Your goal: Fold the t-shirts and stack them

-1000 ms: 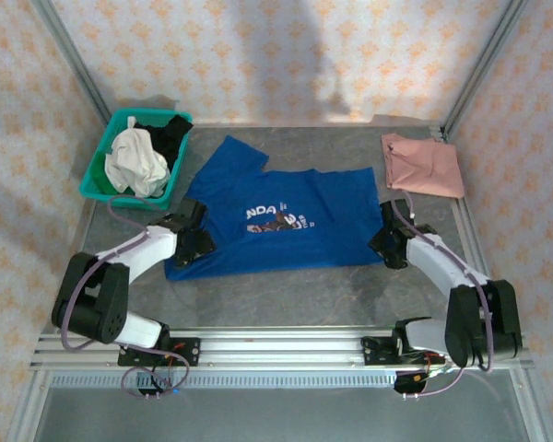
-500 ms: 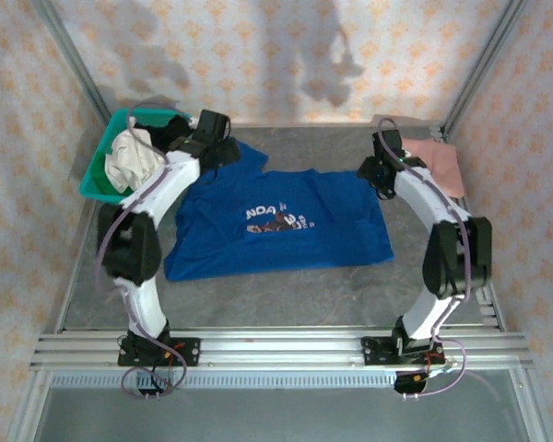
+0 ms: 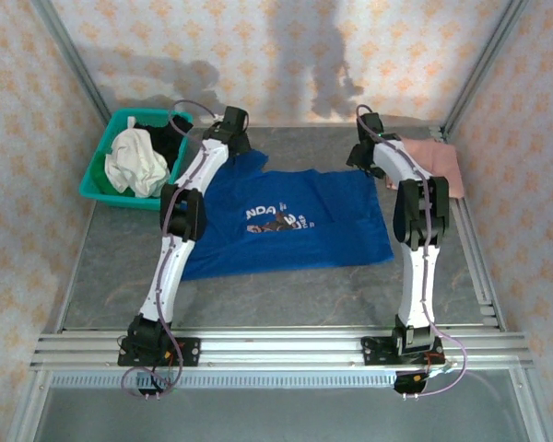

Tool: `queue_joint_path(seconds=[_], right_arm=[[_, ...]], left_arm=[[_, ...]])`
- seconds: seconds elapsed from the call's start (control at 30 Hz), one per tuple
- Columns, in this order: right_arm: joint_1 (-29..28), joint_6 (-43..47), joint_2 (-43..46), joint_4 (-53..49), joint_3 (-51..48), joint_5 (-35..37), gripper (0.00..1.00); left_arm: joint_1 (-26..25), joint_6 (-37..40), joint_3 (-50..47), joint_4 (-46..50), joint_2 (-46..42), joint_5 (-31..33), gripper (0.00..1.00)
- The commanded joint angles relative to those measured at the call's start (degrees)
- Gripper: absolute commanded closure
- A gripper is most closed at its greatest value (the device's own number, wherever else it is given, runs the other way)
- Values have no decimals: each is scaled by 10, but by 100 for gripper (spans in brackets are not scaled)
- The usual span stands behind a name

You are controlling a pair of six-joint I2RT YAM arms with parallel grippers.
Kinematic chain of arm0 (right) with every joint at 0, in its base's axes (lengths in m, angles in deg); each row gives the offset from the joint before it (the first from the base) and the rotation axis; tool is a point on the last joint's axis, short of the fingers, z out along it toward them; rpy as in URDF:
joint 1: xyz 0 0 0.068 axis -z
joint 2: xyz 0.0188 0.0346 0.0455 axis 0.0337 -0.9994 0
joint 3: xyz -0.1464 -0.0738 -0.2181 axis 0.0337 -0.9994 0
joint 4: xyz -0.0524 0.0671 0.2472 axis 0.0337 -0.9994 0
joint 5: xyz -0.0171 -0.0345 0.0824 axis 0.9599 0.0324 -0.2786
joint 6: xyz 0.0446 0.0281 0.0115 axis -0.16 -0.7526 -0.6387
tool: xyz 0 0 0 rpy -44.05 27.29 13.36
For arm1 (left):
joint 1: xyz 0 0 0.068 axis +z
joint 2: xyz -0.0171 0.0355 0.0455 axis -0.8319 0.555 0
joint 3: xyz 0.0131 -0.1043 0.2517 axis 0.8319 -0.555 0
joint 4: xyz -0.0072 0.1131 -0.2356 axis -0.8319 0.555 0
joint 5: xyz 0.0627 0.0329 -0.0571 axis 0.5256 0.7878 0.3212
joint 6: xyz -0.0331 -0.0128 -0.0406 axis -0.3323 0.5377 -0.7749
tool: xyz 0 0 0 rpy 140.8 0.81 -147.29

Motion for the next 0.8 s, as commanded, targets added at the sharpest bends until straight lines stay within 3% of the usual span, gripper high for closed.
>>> queue_joint_path(seconds=[0.0,0.2,0.27,0.33,0.43,0.6,0.77], right_arm=[[5,17,-25,-27,33,13,29],[6,14,-52,-23,49,16,32],[6,12,-60,-22,52,10,35],[6,12,-66,-20,54,2,38],[6,10,-78,-25,61,0,46],[7,13,-84,-36,70,11,62],[7,25,-79,-72,99,54,87]], left_arm=[[26,-39,25,-44,11,-15,30],[39,-67,25,-60,36,-49,36],[42,-70,25,-64,45,-68,47],[43,-69,29,-60,50,-83,52],[46,-56,29,-50,49,-97,65],[59,-45,29,-33,30,-129,100],[67,-11,28,-10,-15,-162,100]])
